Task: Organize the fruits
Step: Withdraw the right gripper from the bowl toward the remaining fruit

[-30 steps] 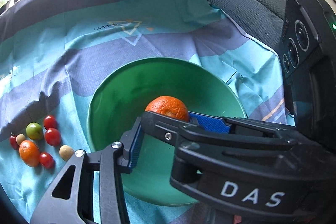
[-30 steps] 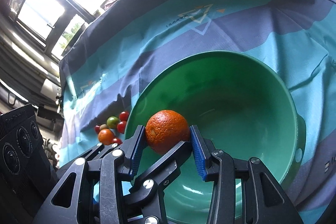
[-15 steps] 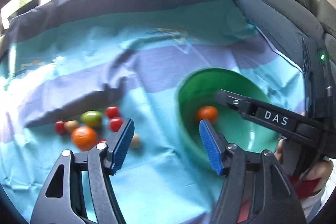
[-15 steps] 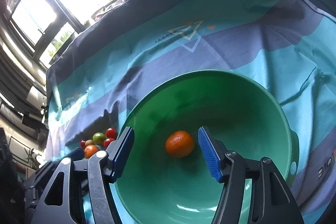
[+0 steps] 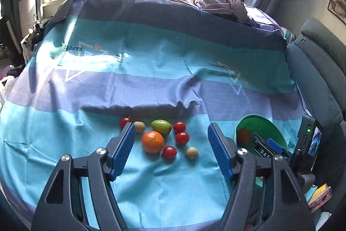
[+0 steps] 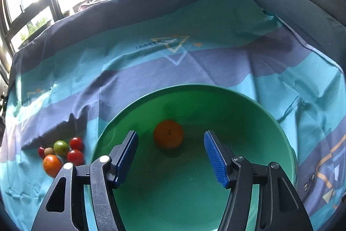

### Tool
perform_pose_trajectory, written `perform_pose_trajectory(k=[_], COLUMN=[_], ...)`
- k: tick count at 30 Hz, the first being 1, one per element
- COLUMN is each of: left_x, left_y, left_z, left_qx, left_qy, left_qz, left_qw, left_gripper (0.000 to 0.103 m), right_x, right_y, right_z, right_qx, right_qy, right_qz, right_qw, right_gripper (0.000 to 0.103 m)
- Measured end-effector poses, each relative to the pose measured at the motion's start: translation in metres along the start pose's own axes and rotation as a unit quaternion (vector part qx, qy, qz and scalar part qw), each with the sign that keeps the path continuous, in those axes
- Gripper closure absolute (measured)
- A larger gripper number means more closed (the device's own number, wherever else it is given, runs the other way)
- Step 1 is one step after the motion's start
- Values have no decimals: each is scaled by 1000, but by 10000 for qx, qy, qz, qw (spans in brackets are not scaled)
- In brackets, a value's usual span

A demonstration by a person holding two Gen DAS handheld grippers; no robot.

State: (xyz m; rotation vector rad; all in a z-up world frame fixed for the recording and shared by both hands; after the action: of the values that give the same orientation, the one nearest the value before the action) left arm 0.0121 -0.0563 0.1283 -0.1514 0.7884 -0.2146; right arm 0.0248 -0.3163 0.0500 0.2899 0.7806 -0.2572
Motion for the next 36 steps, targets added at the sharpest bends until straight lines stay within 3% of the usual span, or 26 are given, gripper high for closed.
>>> perform_pose_trajectory(k=[9,16,22,26,30,36], left_x=[-44,-52,-30,2,36,55], left_y=[-2,7,34,51,60,70], left_z=[0,3,0,-11,-18,-10], left_qx=[-244,-772,-1000,-1252,-1070,-996], left_qy=[-273,-262,-273,-35,241,287], left_qz=[424,551,816,493,657,614], left_qw=[9984,9952,9913,9909,9918,9927], left_gripper=[33,32,32,32,32,32], right_x=[11,13,10,5,1,-33], right_y=[10,15,15,24,27,46], right_z=[-12,-19,-23,-27,-27,-18], right_qx=[-381,-762,-682,-938,-1021,-1172], right_qy=[381,253,359,355,367,-39], right_qz=[87,-379,-222,-246,-238,319], right_qw=[9985,9961,9968,9947,9938,9926], right_gripper=[39,39,39,39,39,39])
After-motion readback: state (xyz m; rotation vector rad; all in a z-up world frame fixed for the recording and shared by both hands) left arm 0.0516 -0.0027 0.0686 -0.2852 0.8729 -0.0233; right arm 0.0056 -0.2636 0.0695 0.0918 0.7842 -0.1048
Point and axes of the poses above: each gripper's, at about its wrist camera, not at the fingertips, and x roughly the way its jaws point, y to its left, z to its top, the point moved 5 cm from there along x, roughly the way its jaws point, and after that the axes turned 3 degrees about x, right-handed, at the moved point
